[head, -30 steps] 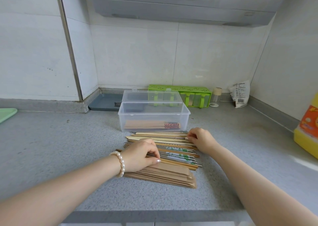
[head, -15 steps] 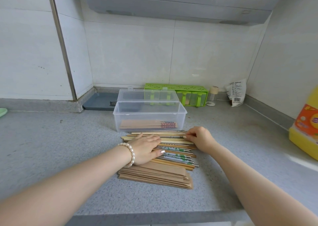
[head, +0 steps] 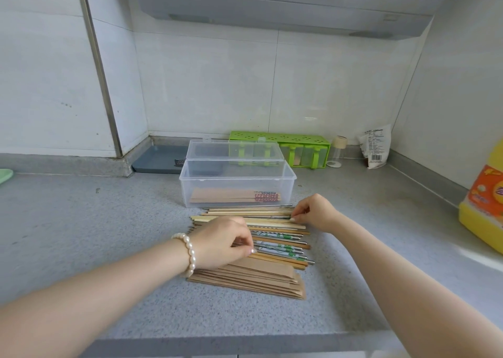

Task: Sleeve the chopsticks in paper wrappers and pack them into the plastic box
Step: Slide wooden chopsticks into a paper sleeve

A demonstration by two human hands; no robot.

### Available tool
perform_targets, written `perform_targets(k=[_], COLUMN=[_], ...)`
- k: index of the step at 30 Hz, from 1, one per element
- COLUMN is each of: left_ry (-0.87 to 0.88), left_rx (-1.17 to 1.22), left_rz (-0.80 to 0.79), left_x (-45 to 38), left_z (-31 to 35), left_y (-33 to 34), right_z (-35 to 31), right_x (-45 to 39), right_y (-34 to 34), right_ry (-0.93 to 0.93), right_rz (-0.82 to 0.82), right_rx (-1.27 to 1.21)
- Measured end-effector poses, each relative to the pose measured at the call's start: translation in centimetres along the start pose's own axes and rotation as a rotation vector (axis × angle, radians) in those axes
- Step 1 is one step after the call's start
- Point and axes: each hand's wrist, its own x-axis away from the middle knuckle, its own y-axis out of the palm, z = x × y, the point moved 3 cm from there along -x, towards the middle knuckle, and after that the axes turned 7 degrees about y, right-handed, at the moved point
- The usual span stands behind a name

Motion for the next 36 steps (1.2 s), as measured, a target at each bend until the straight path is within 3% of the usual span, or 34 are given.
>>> perform_targets(k=[6,12,15,20,23,28,36], left_ry=[-0.012,-0.040,-0.012,0.044,0.035,-0.016,-0.036], left_rx=[0.056,0.093,0.097,0.099,0.101,0.122,0.164], left_rz=[-0.088,-0.045,-0.039,-0.054,-0.078,-0.116,-0.101], left_x=[0.8,0.4,-0.2,-1.3,-1.6,-1.8,-2.0], left_z=[0.3,1.1,1.9,3.0,3.1,3.0,2.7], left_y=[0.7,0.5,0.8,2.0,2.6,2.7,2.6], right_z=[-0.2,-0.5,-0.7,-0.8,0.1,1.7,2.7], right_x=[0.0,0.8,1.8,3.5,4.2,5.1,5.7], right_y=[0.1,-0.6,-2.0,-3.8,-4.2,-4.3,-3.8], right_ry=[0.023,-0.029,-0.007,-0.003,0.046,0.076,0.126], right_rz=[-0.025,0.048,0.031,0.001,0.034,0.056,0.087], right_rx=[-0.008,-0.020,-0.251,-0.945,-1.236,-1.440,-1.537])
